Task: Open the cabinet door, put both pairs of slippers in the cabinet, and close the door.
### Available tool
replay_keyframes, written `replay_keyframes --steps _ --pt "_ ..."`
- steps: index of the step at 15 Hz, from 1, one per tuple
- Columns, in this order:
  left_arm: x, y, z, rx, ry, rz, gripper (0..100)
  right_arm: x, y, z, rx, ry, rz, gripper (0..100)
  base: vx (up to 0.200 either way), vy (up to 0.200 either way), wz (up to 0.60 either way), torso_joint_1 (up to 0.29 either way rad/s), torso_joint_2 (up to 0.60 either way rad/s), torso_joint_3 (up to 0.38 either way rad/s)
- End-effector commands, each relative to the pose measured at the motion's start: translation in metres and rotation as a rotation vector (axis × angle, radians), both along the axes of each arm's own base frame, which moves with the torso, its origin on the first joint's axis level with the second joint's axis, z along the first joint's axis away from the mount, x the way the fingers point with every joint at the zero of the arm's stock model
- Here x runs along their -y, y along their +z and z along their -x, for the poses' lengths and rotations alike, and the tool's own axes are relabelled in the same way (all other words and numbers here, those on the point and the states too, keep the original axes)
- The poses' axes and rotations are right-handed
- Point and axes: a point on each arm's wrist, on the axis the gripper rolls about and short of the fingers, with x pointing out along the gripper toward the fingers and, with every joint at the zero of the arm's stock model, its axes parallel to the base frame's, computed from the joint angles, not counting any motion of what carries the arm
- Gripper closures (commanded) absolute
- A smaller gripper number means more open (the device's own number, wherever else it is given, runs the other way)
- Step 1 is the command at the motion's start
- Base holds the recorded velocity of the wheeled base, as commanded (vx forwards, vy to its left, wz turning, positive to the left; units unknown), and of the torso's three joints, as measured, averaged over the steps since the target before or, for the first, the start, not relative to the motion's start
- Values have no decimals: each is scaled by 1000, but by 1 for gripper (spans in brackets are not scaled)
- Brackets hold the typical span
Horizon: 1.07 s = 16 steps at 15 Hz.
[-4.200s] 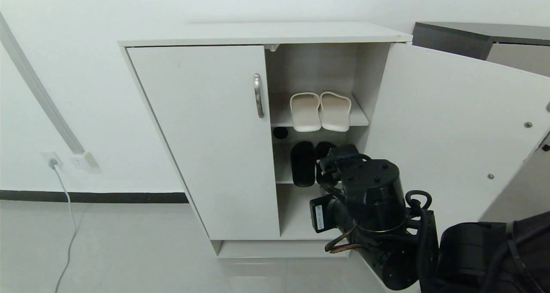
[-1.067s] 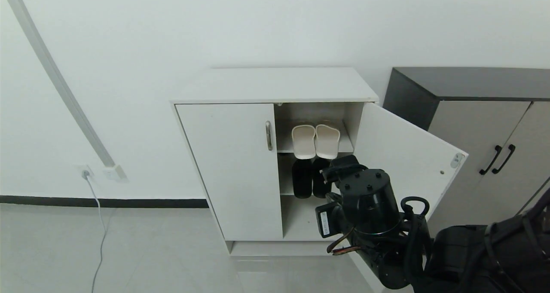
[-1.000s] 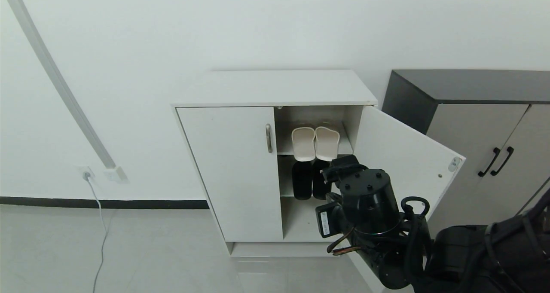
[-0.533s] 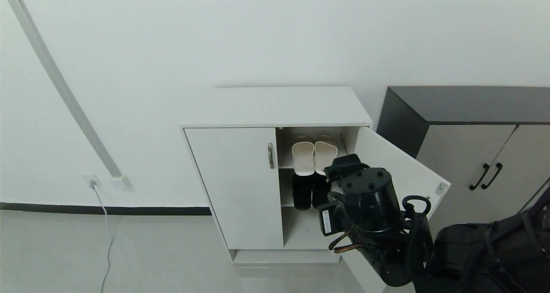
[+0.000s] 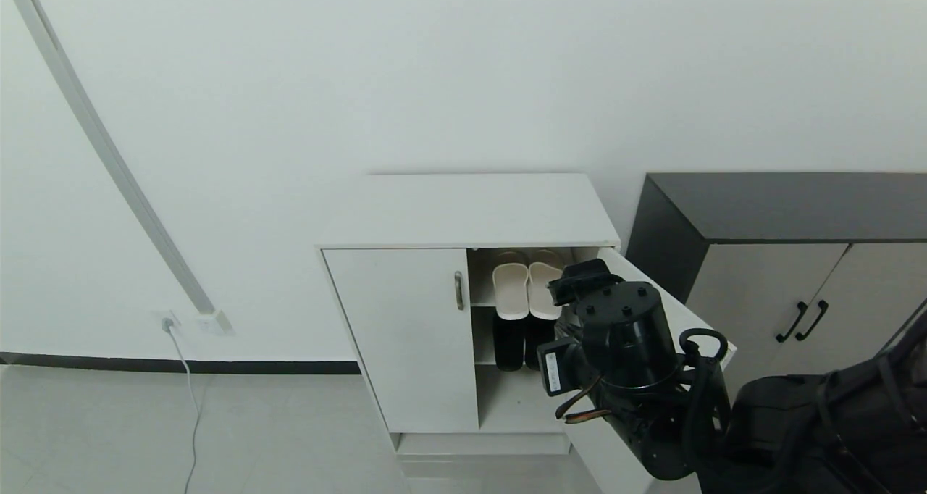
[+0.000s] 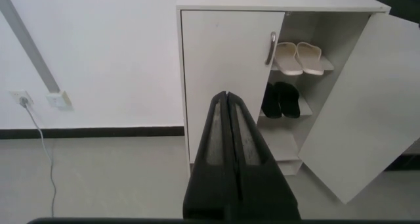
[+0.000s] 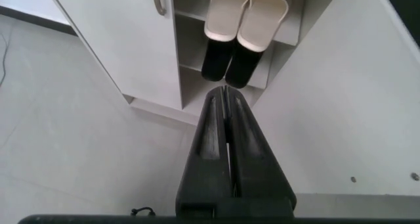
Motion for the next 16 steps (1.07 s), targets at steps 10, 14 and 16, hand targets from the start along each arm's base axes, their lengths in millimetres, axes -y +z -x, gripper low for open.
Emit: replay_keyframes --steps 10,14,16 --pt "0 0 0 -2 0 0 100 1 -4 1 -10 5 10 100 0 0 -360 17 -40 -18" --pt "0 0 0 -2 2 0 100 4 -3 -1 7 0 -1 100 0 0 0 0 0 0" --pt "0 0 0 -2 2 0 100 4 -5 -1 12 3 2 100 0 0 0 0 0 0"
